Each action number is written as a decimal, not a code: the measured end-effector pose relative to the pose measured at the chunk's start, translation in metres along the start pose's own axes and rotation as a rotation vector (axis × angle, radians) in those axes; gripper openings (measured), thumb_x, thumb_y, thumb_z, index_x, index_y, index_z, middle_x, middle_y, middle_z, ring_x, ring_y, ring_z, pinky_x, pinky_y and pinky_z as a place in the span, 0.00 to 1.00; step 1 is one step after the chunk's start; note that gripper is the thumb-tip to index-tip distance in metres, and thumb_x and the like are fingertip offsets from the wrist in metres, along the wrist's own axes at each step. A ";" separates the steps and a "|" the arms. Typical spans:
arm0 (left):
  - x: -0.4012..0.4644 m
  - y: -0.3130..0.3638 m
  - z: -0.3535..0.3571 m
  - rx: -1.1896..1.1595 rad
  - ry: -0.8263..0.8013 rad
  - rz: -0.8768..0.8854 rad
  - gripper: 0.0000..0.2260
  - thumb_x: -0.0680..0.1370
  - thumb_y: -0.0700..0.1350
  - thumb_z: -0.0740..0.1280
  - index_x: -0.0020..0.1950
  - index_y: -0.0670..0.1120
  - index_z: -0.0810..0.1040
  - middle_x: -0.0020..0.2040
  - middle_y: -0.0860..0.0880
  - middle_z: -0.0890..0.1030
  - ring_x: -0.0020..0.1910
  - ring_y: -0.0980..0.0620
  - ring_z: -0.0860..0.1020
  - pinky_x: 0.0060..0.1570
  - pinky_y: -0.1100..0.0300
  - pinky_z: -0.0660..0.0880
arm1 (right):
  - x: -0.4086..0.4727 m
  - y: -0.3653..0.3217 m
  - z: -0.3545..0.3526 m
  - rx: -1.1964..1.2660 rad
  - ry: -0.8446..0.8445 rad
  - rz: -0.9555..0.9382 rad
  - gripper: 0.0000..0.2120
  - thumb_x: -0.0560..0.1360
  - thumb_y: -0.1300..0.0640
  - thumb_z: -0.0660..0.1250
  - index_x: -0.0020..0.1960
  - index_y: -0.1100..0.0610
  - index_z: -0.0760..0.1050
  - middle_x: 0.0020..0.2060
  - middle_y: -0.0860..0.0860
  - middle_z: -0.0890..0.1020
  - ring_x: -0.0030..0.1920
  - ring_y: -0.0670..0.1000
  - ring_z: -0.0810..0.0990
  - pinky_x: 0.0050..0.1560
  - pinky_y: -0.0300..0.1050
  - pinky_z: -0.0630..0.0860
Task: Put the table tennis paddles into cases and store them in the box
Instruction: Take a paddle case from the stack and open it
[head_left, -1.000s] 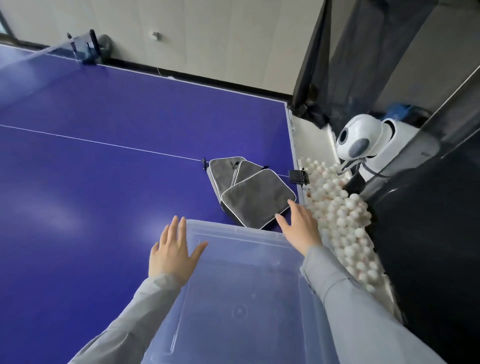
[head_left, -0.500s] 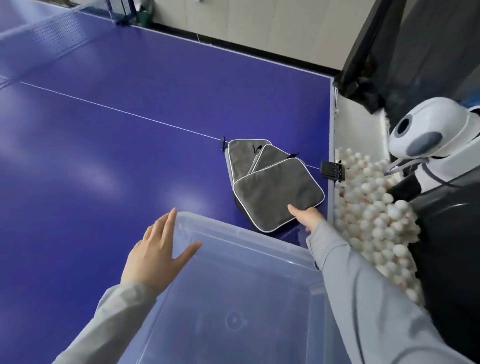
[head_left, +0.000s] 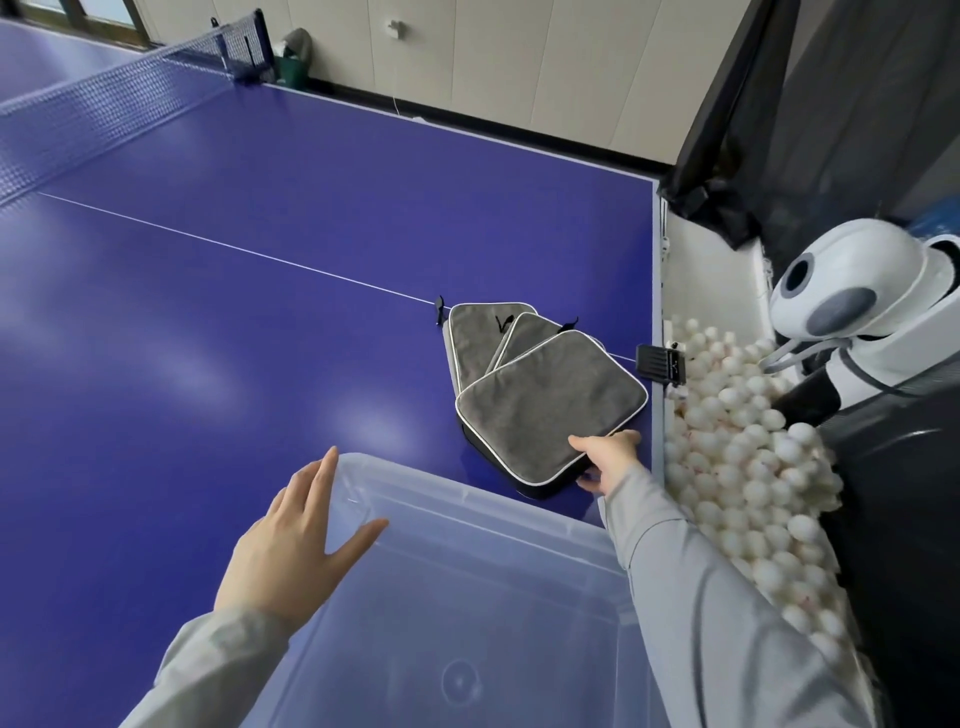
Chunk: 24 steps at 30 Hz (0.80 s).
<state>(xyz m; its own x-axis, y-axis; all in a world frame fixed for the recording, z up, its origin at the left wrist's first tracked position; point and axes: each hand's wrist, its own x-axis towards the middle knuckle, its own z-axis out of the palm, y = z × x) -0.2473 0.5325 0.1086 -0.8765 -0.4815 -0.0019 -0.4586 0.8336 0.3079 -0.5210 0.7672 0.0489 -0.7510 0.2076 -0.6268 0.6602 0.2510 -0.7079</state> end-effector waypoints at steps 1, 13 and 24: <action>0.000 0.000 0.000 -0.002 -0.001 -0.001 0.41 0.69 0.72 0.51 0.78 0.52 0.53 0.72 0.56 0.65 0.63 0.52 0.74 0.37 0.59 0.74 | -0.001 -0.001 -0.001 -0.020 0.009 -0.021 0.29 0.68 0.63 0.74 0.58 0.56 0.58 0.63 0.62 0.72 0.58 0.63 0.76 0.43 0.56 0.76; 0.000 0.001 -0.001 -0.009 -0.005 0.003 0.40 0.72 0.70 0.53 0.78 0.51 0.50 0.72 0.56 0.64 0.64 0.53 0.73 0.39 0.59 0.75 | -0.020 -0.016 -0.003 0.272 0.019 -0.213 0.37 0.71 0.70 0.68 0.73 0.52 0.57 0.67 0.58 0.70 0.60 0.58 0.76 0.60 0.58 0.75; 0.002 -0.003 -0.005 -0.184 -0.053 -0.018 0.36 0.74 0.68 0.55 0.78 0.52 0.52 0.75 0.56 0.60 0.71 0.52 0.64 0.59 0.54 0.71 | -0.110 -0.050 -0.031 0.627 -0.156 -0.373 0.30 0.72 0.74 0.65 0.70 0.56 0.65 0.45 0.49 0.80 0.41 0.47 0.81 0.34 0.40 0.77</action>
<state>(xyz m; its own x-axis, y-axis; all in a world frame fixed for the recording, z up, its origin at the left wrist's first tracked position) -0.2467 0.5281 0.1128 -0.8772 -0.4765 -0.0578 -0.4438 0.7592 0.4761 -0.4717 0.7613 0.1631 -0.9470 0.0658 -0.3145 0.2788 -0.3179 -0.9062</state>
